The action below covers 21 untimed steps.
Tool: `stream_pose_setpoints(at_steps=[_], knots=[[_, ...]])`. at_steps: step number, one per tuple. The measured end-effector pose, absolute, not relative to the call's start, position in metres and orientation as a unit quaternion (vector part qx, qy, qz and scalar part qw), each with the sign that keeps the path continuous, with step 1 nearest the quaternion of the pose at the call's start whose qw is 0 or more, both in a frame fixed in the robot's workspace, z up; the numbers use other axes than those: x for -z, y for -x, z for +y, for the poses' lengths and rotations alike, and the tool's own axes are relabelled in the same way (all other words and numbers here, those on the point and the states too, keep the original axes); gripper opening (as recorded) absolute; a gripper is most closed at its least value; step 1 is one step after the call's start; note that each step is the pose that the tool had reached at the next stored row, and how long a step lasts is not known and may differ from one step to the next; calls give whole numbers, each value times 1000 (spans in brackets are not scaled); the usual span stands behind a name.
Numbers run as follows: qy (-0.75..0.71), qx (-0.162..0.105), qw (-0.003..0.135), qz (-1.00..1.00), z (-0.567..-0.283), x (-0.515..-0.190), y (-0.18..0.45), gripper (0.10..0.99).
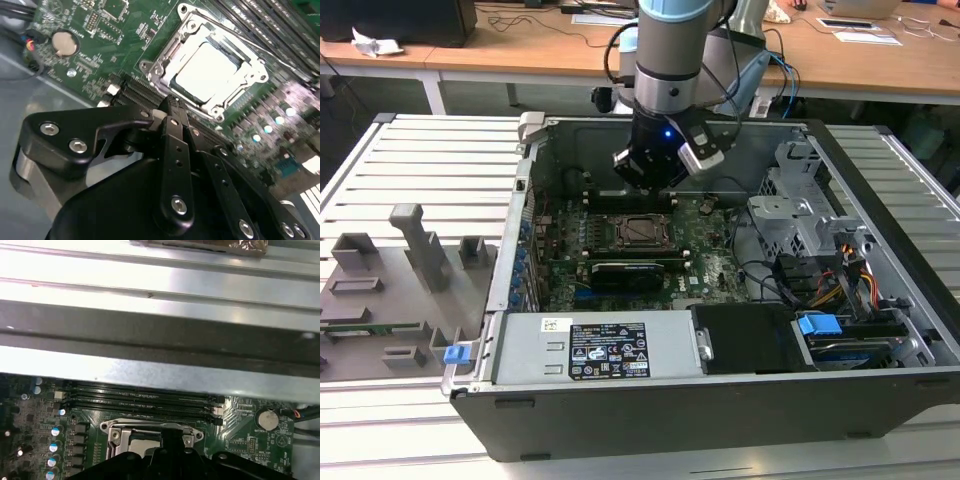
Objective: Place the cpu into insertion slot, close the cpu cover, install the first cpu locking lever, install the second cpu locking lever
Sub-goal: 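Install the second cpu locking lever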
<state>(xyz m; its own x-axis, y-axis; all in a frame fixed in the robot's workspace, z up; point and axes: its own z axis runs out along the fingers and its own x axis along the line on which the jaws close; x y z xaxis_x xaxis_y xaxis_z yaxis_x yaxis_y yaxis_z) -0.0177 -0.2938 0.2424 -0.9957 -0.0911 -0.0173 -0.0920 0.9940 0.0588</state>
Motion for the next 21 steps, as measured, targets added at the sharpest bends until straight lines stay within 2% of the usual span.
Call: stream_pose_setpoints(at_steps=[3, 6, 14, 18, 21], knots=[[46, -28, 7, 999, -294, -254, 18, 106], [46, -28, 7, 999, -307, -254, 18, 106], [46, -29, 7, 998, -335, -252, 18, 106], [45, -29, 7, 999, -339, -248, 18, 106], [45, -34, 7, 998, -356, -242, 18, 106]])
